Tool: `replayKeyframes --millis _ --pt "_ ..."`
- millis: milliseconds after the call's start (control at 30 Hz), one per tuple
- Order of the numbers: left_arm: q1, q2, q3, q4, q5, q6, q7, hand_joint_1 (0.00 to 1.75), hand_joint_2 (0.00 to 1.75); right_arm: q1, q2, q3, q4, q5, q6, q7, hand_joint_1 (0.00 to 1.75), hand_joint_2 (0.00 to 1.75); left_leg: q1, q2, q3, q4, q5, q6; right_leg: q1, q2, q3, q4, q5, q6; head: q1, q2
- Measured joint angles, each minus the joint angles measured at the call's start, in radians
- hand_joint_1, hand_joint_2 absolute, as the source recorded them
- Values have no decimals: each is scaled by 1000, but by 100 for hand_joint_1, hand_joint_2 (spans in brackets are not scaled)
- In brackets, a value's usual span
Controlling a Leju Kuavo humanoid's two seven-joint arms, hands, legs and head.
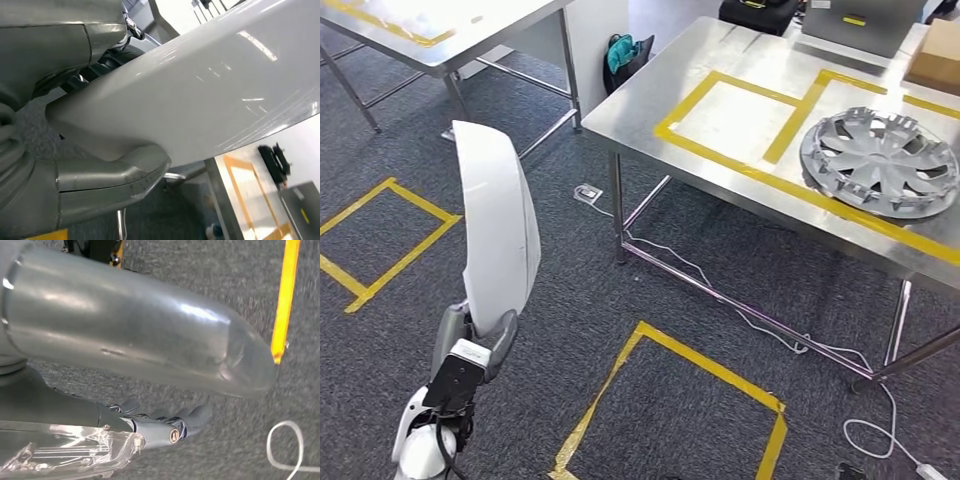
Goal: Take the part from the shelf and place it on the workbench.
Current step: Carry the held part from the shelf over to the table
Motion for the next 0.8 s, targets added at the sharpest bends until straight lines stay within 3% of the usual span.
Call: replayKeyframes --millis 33,67,133,200,267,333,400,467,500,533,567,633,667,700,800 --pt "0 0 -3 3 0 0 1 175 175 2 0 -2 0 2 3 0 0 0 2 11 2 0 -3 -3 -3 -3 11 -16 17 4 0 0" --pt "-1 0 -5 5 0 1 2 175 175 4 0 -5 0 5 6 1 0 0 5 22 6 1 -8 -8 -5 -12 42 -68 47 8 0 0" --pt "-4 0 -11 8 1 5 4 175 175 4 3 -8 -2 15 14 7 0 0 4 41 15 4 -20 -22 -9 -51 123 -202 98 14 2 0" --pt "-10 1 -16 11 6 9 5 175 175 3 7 -13 -8 31 23 16 0 0 1 57 27 4 -32 -37 -9 -71 164 -267 110 1 -1 0" --pt "-16 1 -21 13 10 13 5 175 175 5 9 -20 -14 50 33 23 0 0 2 72 39 -3 -41 -49 -6 -53 164 -269 103 -21 -7 0" --pt "-24 0 -27 17 13 15 6 175 175 10 10 -26 -17 70 41 27 0 0 6 52 41 17 -57 -61 -7 -32 177 -272 95 -38 -10 0" --pt "-28 0 -30 19 16 16 6 175 175 10 11 -29 -19 83 46 29 0 0 8 7 -11 119 -95 -65 -9 -9 196 -275 87 -53 -14 0" --pt "-26 2 -30 23 18 17 6 175 175 9 13 -32 -19 93 53 30 0 0 6 -13 -104 256 -129 -63 -6 17 211 -275 73 -61 -17 0" --pt "-25 3 -30 25 19 17 6 175 175 11 14 -33 -19 99 57 30 0 0 5 -16 -141 293 -121 -59 -4 31 220 -275 64 -63 -18 0" --pt "-25 4 -30 27 19 18 6 175 175 13 14 -34 -19 105 60 30 0 0 3 -18 -161 292 -90 -54 -3 44 233 -275 54 -64 -18 0" --pt "-25 5 -30 27 20 19 6 175 175 16 14 -35 -19 112 63 30 0 0 0 -20 -162 253 -40 -46 -2 56 248 -276 42 -64 -19 0" --pt "-25 5 -31 28 20 21 5 175 175 19 17 -37 -19 127 75 26 0 0 -11 -29 -132 123 64 -28 -1 73 276 -281 16 -60 -19 0" --pt "-26 6 -31 28 20 22 5 175 175 20 19 -37 -20 134 82 23 0 0 -15 -34 -113 67 82 -21 -1 81 285 -286 4 -56 -20 0" --pt "-26 6 -31 29 20 23 5 175 175 22 21 -37 -20 141 89 20 0 0 -19 -37 -98 32 80 -17 -2 85 293 -297 -5 -50 -19 0" --pt "-29 4 -32 30 21 28 4 175 175 24 26 -37 -21 159 97 13 0 0 -19 -38 -52 -17 46 -9 -2 75 319 -300 17 -29 -17 0"
